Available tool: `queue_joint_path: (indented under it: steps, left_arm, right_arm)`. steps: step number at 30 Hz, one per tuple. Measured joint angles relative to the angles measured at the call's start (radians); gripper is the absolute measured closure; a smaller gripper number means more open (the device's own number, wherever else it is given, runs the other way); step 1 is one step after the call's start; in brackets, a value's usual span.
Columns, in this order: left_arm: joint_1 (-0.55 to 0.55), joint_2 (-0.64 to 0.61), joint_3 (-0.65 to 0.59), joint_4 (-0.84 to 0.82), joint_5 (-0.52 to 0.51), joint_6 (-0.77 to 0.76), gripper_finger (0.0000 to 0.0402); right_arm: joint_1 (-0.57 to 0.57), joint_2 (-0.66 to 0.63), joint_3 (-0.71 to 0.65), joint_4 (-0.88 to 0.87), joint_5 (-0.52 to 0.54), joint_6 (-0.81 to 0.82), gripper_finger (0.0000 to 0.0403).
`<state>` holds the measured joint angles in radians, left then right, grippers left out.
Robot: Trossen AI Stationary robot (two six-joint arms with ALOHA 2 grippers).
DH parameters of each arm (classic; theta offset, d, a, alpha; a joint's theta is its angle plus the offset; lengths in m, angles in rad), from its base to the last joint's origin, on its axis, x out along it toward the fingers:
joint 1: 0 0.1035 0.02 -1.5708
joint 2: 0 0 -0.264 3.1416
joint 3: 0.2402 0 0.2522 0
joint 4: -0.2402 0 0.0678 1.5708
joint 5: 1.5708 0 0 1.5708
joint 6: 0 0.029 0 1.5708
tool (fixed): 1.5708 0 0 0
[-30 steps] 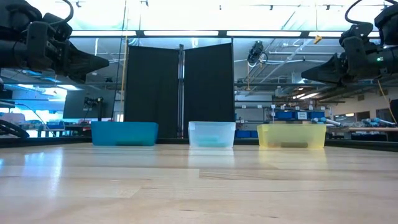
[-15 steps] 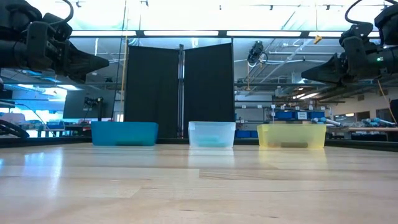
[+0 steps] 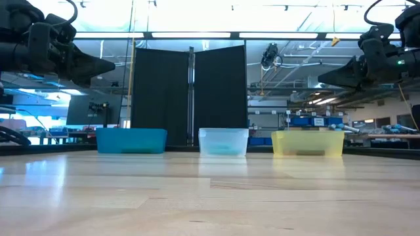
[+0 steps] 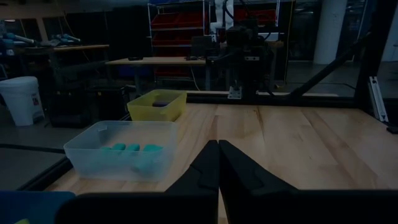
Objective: Sort blocks
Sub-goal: Return to Home Position
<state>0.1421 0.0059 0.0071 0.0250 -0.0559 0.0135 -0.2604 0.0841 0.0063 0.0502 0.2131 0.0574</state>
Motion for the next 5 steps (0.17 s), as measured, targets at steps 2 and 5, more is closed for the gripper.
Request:
queue_joint_path:
  steps: [2, 5]
  left_arm:
    - [0.000, 0.000, 0.000, 0.000, 0.000, 0.000, 0.0392]
    - [0.000, 0.000, 0.000, 0.000, 0.000, 0.000, 0.0392]
  right_arm:
    - [0.000, 0.000, 0.000, 0.000, 0.000, 0.000, 0.0380]
    - [0.000, 0.000, 0.000, 0.000, 0.000, 0.000, 0.0379]
